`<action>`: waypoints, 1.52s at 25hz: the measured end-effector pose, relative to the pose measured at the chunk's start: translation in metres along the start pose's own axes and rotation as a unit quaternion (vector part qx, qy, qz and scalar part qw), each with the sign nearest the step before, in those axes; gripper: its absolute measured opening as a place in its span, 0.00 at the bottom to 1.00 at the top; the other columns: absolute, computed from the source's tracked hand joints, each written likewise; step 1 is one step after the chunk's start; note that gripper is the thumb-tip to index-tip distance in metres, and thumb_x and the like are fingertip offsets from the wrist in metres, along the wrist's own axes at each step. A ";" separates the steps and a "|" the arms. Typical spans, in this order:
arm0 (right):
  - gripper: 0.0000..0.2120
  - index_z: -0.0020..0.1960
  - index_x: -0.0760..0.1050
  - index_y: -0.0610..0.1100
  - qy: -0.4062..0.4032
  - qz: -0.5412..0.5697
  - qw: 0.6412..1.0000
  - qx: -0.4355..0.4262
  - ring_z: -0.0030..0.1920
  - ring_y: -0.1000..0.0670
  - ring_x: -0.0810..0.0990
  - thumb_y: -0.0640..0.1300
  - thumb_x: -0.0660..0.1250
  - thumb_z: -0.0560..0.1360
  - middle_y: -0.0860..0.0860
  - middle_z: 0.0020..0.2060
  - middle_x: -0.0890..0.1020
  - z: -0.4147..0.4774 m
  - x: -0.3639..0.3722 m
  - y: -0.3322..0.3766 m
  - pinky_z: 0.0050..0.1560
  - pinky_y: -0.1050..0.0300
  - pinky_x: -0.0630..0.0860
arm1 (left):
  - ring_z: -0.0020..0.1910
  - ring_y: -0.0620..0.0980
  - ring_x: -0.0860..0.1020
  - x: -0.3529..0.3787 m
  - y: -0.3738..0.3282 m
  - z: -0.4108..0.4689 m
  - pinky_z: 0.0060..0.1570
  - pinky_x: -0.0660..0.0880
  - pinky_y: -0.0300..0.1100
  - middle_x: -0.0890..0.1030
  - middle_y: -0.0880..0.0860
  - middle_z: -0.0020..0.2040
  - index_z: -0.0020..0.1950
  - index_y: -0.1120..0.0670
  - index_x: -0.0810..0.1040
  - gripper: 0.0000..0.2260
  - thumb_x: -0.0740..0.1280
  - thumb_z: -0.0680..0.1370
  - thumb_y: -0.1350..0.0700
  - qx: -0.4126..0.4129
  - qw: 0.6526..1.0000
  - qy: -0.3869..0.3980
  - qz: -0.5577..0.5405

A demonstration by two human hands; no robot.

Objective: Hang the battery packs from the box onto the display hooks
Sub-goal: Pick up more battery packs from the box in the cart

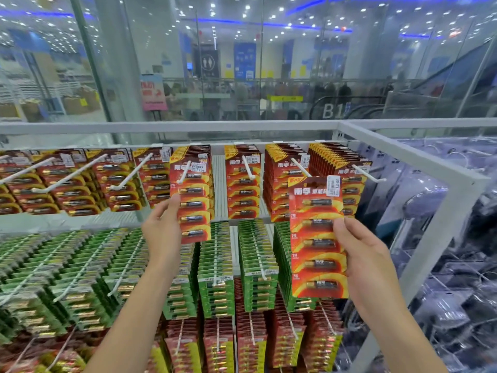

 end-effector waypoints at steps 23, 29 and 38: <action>0.10 0.50 0.81 0.51 -0.061 -0.106 0.993 -0.001 0.47 0.51 0.86 0.53 0.63 0.84 0.51 0.47 0.87 0.140 0.022 -0.033 0.42 0.54 0.81 | 0.57 0.49 0.84 -0.012 0.022 0.031 0.61 0.81 0.52 0.86 0.48 0.56 0.60 0.49 0.84 0.09 0.72 0.81 0.51 0.060 0.997 -0.009 0.051; 0.06 0.56 0.79 0.54 -0.088 -0.151 0.984 -0.030 0.57 0.51 0.82 0.52 0.65 0.83 0.54 0.54 0.84 0.107 -0.014 -0.054 0.65 0.46 0.78 | 0.57 0.47 0.84 -0.030 0.039 -0.013 0.63 0.79 0.50 0.87 0.47 0.56 0.60 0.47 0.84 0.08 0.72 0.81 0.49 0.039 0.997 0.007 0.061; 0.12 0.61 0.82 0.54 -0.153 -0.159 0.972 0.077 0.59 0.59 0.82 0.55 0.67 0.81 0.59 0.56 0.85 -0.040 -0.154 -0.132 0.62 0.57 0.75 | 0.59 0.53 0.84 0.014 0.150 -0.153 0.60 0.79 0.50 0.86 0.50 0.58 0.64 0.51 0.82 0.12 0.66 0.84 0.49 -0.124 0.973 0.152 0.118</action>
Point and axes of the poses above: each hand's wrist, its own z-axis towards the middle knuckle, its own x-axis out of the palm, y = z × x, the point moved 9 cm from there along z, towards the middle knuckle
